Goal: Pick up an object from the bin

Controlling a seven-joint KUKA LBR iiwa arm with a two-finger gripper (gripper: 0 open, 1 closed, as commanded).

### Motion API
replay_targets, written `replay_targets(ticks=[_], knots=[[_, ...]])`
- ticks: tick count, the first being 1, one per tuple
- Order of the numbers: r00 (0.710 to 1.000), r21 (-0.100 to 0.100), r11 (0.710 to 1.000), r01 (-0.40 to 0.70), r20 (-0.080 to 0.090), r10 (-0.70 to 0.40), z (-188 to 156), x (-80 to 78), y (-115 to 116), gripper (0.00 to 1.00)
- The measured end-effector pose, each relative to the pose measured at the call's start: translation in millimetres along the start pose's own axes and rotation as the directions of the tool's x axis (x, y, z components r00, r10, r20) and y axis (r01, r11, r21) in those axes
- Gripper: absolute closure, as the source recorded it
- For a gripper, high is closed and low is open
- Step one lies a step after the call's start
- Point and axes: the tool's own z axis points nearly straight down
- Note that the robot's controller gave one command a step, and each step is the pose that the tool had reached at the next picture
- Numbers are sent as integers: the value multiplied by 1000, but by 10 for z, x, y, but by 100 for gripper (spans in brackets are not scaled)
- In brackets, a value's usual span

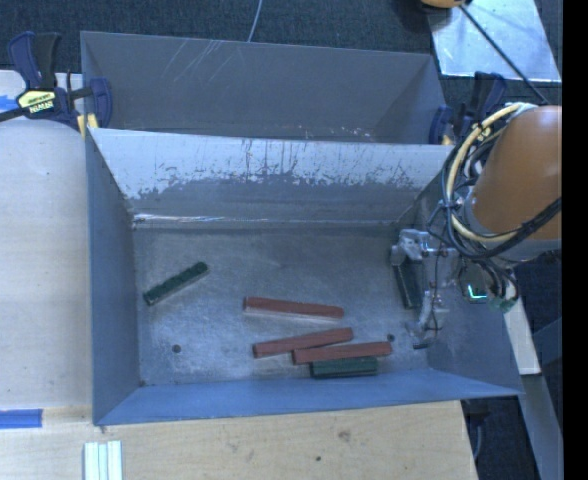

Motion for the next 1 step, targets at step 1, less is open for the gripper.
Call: replay_targets(ticks=[1], knots=[[1000, 1, 1000, 2, 4, -2, -14, -11, 2, 0]])
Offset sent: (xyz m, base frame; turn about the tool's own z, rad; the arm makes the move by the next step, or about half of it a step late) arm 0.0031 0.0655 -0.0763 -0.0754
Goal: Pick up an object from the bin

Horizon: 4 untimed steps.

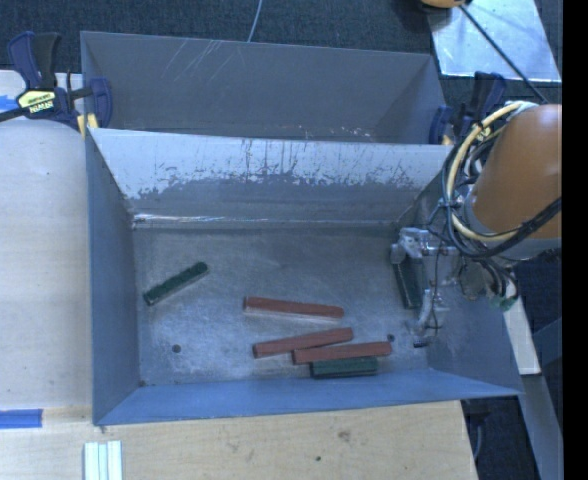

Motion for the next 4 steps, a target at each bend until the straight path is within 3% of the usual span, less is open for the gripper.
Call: replay_targets(ticks=[1, 2, 3, 4], knots=[[999, 2, 999, 37, 8, -37, 417, -33, 344, 0], [979, -1, 979, 204, 0, -204, 1237, -211, 204, 100], [979, -1, 979, 204, 0, -204, 1238, -211, 204, 100], [914, 0, 914, 406, 3, -406, 1134, 124, 470, 0]])
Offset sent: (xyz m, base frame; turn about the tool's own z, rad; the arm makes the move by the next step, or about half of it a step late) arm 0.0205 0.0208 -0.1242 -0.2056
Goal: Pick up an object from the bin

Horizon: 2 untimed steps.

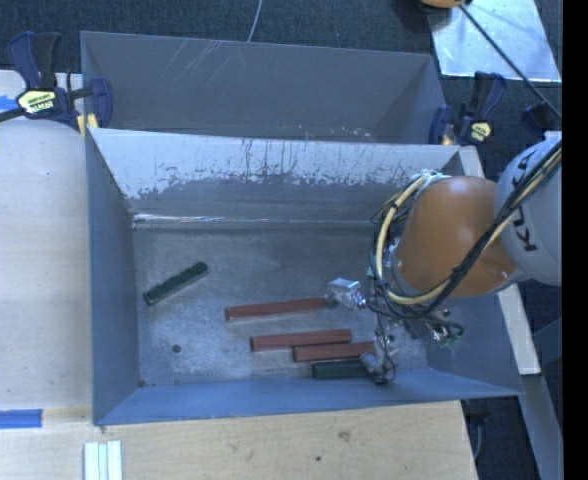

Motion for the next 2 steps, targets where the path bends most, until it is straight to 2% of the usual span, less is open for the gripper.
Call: replay_targets(ticks=[1, 2], knots=[[1000, 0, 1000, 0, 0, 0, 0, 0, 0, 0], [999, 0, 999, -51, -4, 51, 45, -95, 174, 0]])
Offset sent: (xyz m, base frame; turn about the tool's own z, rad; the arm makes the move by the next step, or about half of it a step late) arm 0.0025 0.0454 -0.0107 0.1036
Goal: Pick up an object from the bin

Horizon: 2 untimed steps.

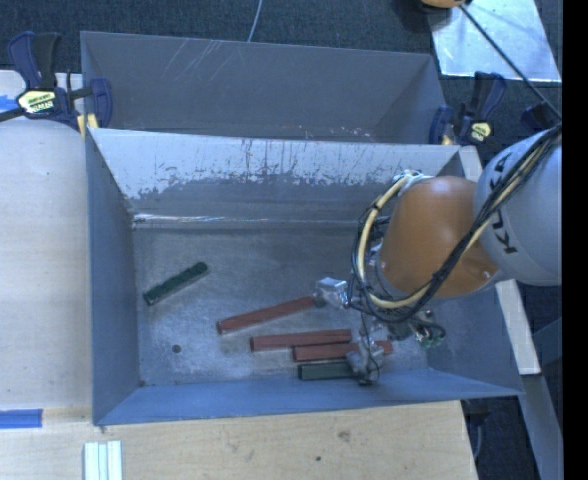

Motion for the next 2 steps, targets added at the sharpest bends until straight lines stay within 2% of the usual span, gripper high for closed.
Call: replay_targets(ticks=[1, 2], knots=[[999, 0, 999, 46, 2, -46, -33, 23, 155, 0], [999, -2, 999, -49, 3, 49, 19, -270, 819, 0]])
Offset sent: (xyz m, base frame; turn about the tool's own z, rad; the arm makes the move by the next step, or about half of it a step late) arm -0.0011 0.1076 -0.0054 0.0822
